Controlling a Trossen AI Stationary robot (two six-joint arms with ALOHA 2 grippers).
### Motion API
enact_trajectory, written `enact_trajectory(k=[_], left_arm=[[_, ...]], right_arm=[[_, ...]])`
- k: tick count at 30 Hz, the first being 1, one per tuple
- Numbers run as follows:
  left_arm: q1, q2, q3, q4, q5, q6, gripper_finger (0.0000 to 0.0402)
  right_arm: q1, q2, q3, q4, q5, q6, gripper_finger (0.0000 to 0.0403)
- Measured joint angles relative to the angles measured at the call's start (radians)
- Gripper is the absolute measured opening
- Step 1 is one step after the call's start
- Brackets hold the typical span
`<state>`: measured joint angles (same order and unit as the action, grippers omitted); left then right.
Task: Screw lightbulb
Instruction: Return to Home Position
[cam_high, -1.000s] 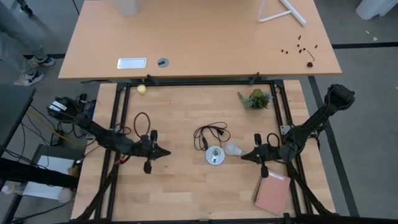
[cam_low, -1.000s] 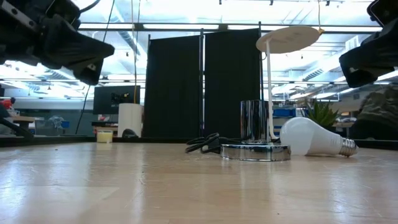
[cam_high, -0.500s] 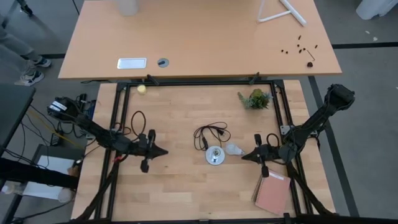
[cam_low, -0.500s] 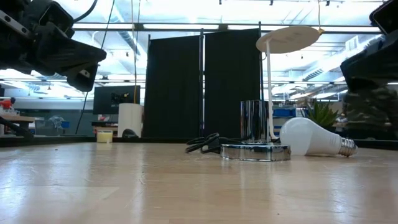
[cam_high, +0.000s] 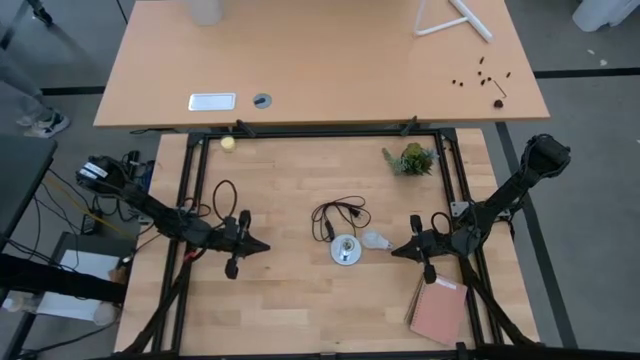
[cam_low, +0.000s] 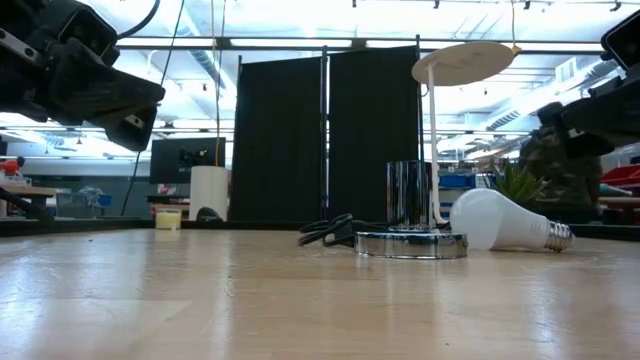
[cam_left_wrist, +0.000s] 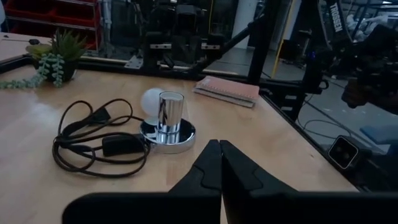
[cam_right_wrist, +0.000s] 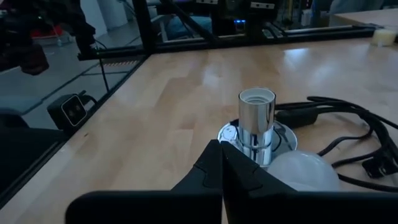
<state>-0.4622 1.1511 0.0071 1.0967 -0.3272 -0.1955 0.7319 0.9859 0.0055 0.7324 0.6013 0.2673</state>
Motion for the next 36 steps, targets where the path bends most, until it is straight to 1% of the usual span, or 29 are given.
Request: enact_trajectory(k=[4,6,8,11,15,20,23,25,30,36], left_arm=[[0.0,0.0,0.0,0.039,0.003,0.0,0.0001],[0.0,0.0,0.0,0.09,0.03,0.005,0.0001],[0.0,0.0,0.0,0.146,0.073,0.011,0.0001],[0.0,0.0,0.0,0.163,0.136,0.031,0.0001],[0.0,0.0,0.0,0.141,0.168,0.033,0.0001],[0.0,0.0,0.0,0.141,0.295,0.065,0.0001],[0.0,0.0,0.0,0.141,0.352,0.093,0.0001],[0.0,0.0,0.0,0.141,0.372,0.119,0.0001],[0.0,0.0,0.0,0.139,0.375,0.161,0.0001],[0.0,0.0,0.0,0.128,0.375,0.143,0.0001]], right_arm=[[0.0,0.0,0.0,0.01,0.0,-0.007,0.0002],[0.0,0.0,0.0,0.061,0.0,-0.026,0.0003],[0.0,0.0,0.0,0.15,-0.016,-0.086,0.0003],[0.0,0.0,0.0,0.231,-0.08,-0.19,0.0003],[0.0,0.0,0.0,0.228,-0.155,-0.224,0.0004],[0.0,0.0,0.0,0.198,-0.369,-0.244,0.0004],[0.0,0.0,0.0,0.181,-0.434,-0.245,0.0004],[0.0,0.0,0.0,0.169,-0.44,-0.245,0.0004],[0.0,0.0,0.0,0.17,-0.44,-0.245,0.0004],[0.0,0.0,0.0,0.17,-0.44,-0.237,0.0004]])
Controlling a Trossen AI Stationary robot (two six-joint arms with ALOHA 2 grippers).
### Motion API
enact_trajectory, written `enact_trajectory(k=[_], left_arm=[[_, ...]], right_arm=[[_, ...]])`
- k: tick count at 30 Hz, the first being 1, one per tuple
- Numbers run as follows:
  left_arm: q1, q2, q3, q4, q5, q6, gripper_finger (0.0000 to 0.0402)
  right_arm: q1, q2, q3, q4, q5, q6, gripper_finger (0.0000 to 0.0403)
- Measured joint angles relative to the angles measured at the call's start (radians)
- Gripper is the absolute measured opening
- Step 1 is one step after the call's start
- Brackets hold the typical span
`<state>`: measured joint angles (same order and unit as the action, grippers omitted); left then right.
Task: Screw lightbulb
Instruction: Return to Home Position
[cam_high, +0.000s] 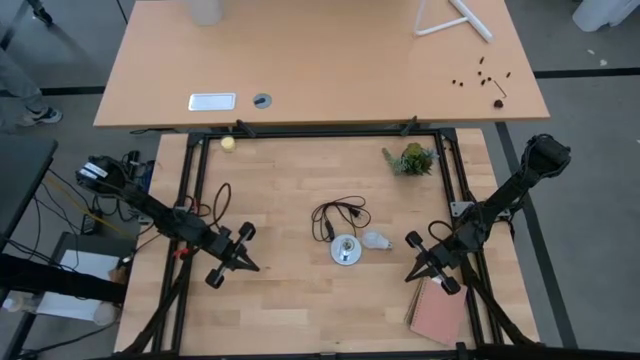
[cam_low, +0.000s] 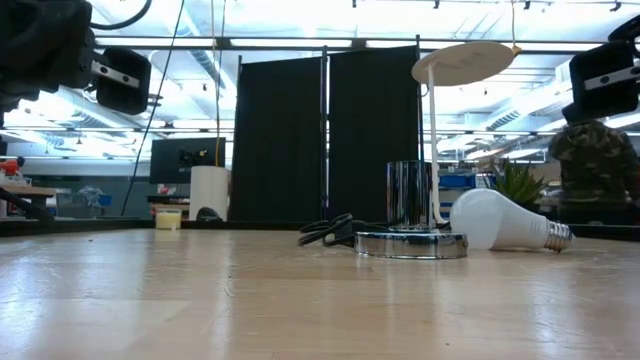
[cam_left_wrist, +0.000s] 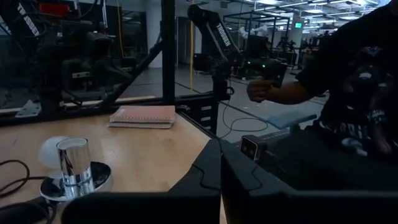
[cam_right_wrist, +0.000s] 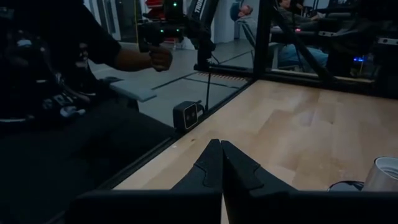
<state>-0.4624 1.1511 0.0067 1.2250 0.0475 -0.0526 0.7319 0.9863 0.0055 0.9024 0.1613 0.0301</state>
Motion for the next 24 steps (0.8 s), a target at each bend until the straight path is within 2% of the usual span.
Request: enact_trajectory(k=[24], left_arm=[[0.0,0.0,0.0,-0.005,0.0,-0.006,0.0001]], right_arm=[[0.0,0.0,0.0,0.0,0.003,0.02,0.0004]])
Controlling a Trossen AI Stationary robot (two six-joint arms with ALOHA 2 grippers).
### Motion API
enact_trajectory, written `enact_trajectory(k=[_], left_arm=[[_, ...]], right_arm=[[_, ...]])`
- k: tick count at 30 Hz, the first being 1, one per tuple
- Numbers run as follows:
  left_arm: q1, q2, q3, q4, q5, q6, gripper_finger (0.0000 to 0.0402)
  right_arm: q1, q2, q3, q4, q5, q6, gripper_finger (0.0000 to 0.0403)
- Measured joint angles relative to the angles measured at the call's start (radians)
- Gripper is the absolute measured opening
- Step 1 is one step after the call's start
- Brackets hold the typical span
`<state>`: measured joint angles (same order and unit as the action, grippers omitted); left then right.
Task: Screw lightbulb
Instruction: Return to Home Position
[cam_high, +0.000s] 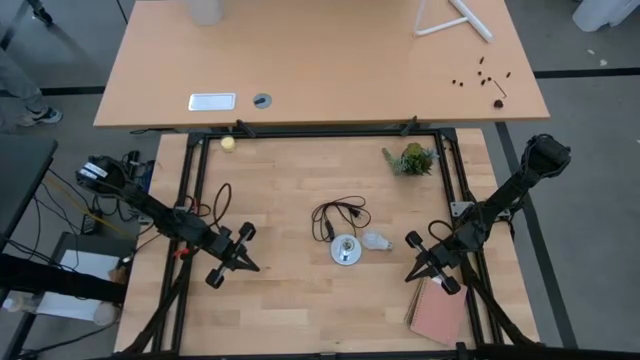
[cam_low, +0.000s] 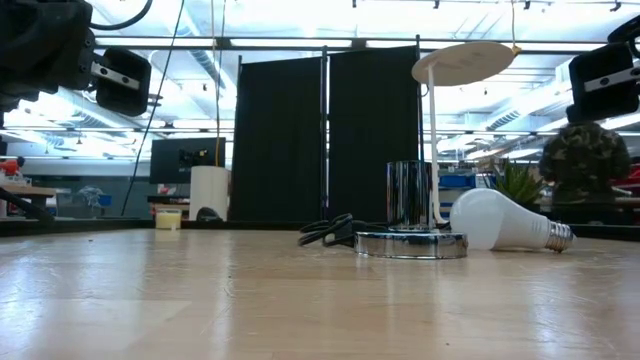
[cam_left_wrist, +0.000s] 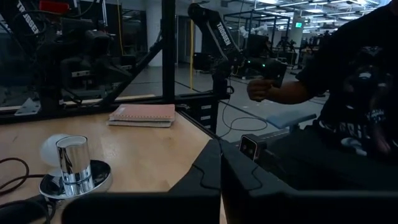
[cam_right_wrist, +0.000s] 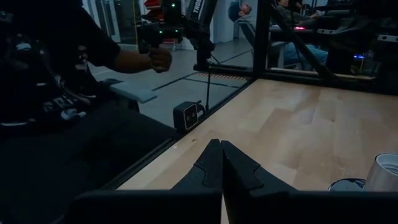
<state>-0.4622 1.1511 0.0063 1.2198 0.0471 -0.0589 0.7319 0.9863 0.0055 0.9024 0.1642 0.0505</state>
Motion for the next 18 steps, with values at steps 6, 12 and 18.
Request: enact_trajectory(k=[6,12,18], left_arm=[[0.0,0.0,0.0,0.0,0.0,0.0,0.0001],[0.0,0.0,0.0,-0.008,0.0,0.001,0.0001],[0.0,0.0,0.0,-0.022,-0.036,0.012,0.0001]], right_arm=[[0.0,0.0,0.0,0.0,0.001,0.0,0.0004],[0.0,0.0,0.0,0.0,0.003,0.0,0.0004],[-0.001,0.0,0.0,0.0,0.006,0.013,0.0004]])
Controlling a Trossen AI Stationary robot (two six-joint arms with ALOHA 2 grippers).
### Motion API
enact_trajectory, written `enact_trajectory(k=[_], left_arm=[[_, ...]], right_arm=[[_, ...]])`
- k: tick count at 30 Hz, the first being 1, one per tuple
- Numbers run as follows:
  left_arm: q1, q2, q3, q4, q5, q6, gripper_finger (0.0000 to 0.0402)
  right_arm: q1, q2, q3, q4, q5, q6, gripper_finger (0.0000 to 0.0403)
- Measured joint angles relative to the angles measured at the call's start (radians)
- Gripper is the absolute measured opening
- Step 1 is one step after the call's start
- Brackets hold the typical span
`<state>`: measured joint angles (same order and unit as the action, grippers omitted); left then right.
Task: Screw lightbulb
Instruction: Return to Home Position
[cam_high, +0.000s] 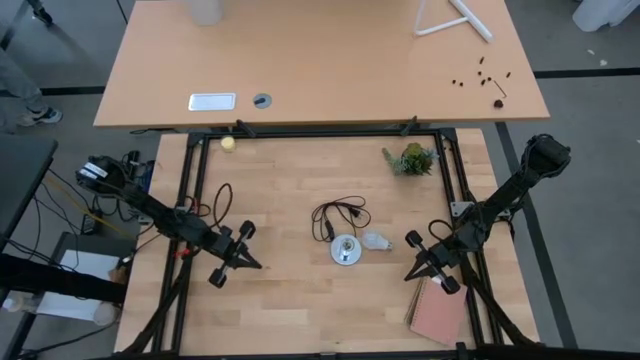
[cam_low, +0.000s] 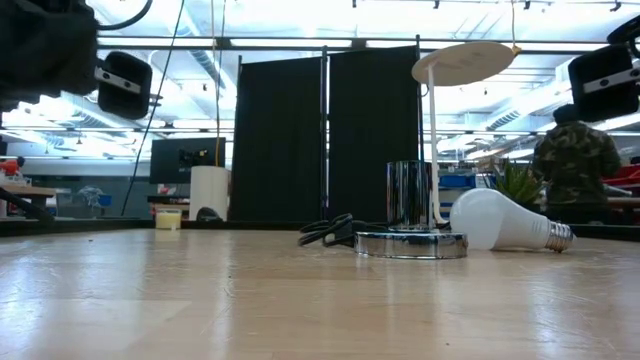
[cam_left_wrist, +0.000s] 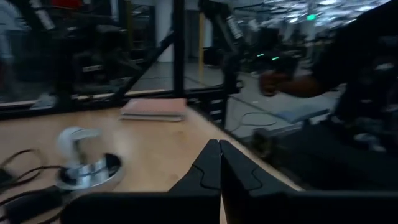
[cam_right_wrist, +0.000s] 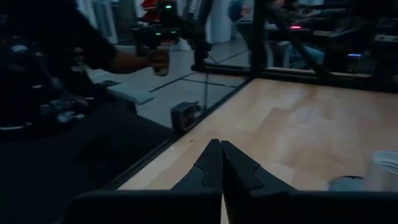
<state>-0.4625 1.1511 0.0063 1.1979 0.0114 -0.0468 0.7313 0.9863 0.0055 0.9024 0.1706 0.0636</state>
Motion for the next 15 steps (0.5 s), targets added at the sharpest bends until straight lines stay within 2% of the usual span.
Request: enact_trajectory(k=[7,9,15], left_arm=[[0.0,0.0,0.0,-0.059,-0.169,0.017,0.0008],[0.0,0.0,0.0,-0.073,-0.184,0.017,0.0008],[0.0,0.0,0.002,-0.075,-0.185,0.017,0.0009]], right_arm=[[-0.001,0.0,0.0,-0.001,0.174,-0.035,0.001],[-0.001,0.0,0.0,-0.001,0.204,-0.063,0.0012],[-0.001,0.0,0.0,0.0,0.205,-0.063,0.0017]])
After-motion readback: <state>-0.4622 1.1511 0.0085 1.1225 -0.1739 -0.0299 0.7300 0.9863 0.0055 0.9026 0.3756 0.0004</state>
